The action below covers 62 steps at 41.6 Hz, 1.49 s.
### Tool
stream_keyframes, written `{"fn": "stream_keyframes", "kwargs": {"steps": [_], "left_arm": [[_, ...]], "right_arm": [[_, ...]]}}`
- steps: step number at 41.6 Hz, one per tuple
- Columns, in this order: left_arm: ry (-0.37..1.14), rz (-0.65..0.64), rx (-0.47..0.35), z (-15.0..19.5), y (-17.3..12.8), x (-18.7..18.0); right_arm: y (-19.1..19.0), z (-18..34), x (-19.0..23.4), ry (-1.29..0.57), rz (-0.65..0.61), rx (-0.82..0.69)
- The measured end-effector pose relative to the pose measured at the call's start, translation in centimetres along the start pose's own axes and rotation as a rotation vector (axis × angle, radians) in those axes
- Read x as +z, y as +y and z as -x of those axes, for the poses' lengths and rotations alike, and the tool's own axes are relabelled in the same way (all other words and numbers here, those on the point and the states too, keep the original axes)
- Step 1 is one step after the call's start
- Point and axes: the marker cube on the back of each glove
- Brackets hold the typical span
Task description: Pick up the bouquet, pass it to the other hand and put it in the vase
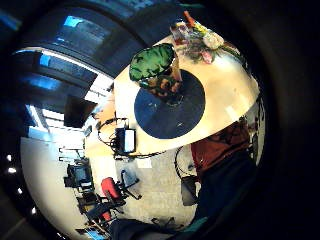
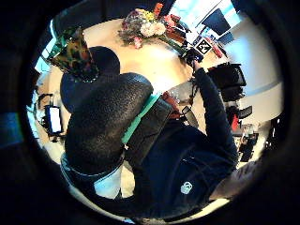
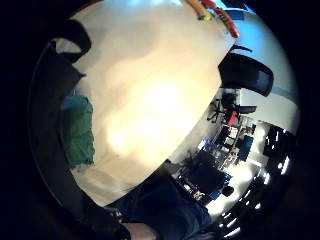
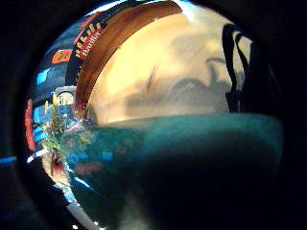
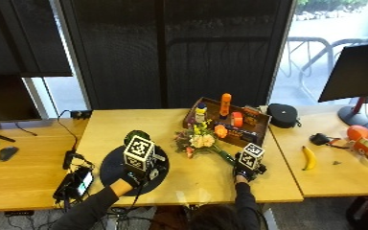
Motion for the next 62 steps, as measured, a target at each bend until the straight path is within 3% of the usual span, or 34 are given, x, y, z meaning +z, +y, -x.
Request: {"fn": "stream_keyframes", "kwargs": {"steps": [7,12,14,19,23,30,38,49,56,62], "left_arm": [[-0.003,0.003,0.000,-0.2,-0.2,-0.3],[0.023,0.018,-0.010,-0.2,-0.6,-0.2],[0.050,0.036,-0.010,-0.2,-0.8,-0.2],[0.131,0.080,-0.011,-0.3,-1.5,-0.4],[0.211,0.106,-0.019,-0.6,-2.4,-1.2],[0.429,0.146,-0.014,-1.3,-4.7,-2.6],[0.906,0.179,-0.068,-1.6,-9.6,-4.3],[1.462,0.225,-0.154,-4.0,-15.4,-7.3],[1.591,0.262,-0.136,-6.3,-17.3,-7.1],[1.609,0.289,-0.091,-8.6,-17.6,-6.6]], "right_arm": [[0.3,0.4,0.7,-0.165,-0.058,-0.096],[-1.3,1.3,-1.9,-0.346,-0.373,-0.213],[-1.5,1.8,-2.9,-0.407,-0.440,-0.260],[-4.3,2.7,-2.7,-0.461,-0.468,-0.278],[-2.8,3.7,-4.8,-0.603,-0.487,-0.338],[2.5,4.5,-9.4,-0.883,-0.428,-0.436],[5.2,7.6,-11.5,-1.248,-0.220,-0.568],[11.5,10.3,-14.0,-1.427,-0.084,-0.777],[15.0,12.2,-13.7,-1.404,-0.043,-0.891],[17.8,14.0,-13.0,-1.382,0.013,-0.959]]}}
